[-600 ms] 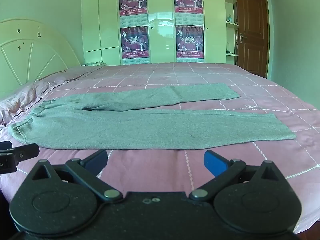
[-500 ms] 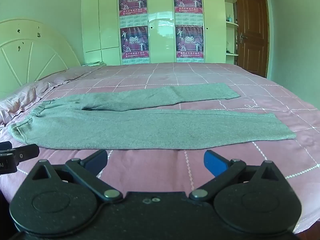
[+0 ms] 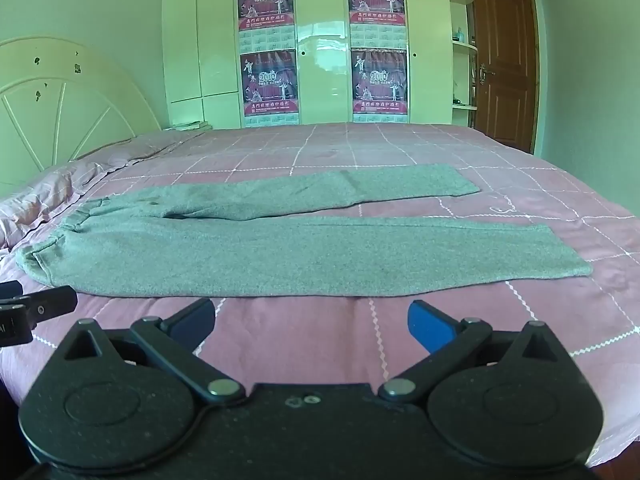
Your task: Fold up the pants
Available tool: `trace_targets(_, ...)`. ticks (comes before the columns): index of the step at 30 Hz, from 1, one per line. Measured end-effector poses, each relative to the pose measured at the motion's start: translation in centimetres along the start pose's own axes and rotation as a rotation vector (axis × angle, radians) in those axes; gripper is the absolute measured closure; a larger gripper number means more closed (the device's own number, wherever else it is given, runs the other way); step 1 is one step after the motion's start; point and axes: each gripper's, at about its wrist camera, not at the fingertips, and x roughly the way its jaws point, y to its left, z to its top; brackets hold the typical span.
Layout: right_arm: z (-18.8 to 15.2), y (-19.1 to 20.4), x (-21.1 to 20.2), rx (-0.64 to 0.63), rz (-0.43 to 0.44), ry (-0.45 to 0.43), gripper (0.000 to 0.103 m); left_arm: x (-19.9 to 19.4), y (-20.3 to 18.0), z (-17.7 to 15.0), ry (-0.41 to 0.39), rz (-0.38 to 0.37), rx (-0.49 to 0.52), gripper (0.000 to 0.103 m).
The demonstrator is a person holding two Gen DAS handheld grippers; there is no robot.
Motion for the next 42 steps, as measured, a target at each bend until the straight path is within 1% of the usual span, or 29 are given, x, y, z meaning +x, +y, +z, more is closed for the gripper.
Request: trace_targets(42,-0.35,-0.03,0.42,0.001,0.002,0.008,0.006,0.15,-0.11,0.00,0.010,-0.003,0.003,0.000)
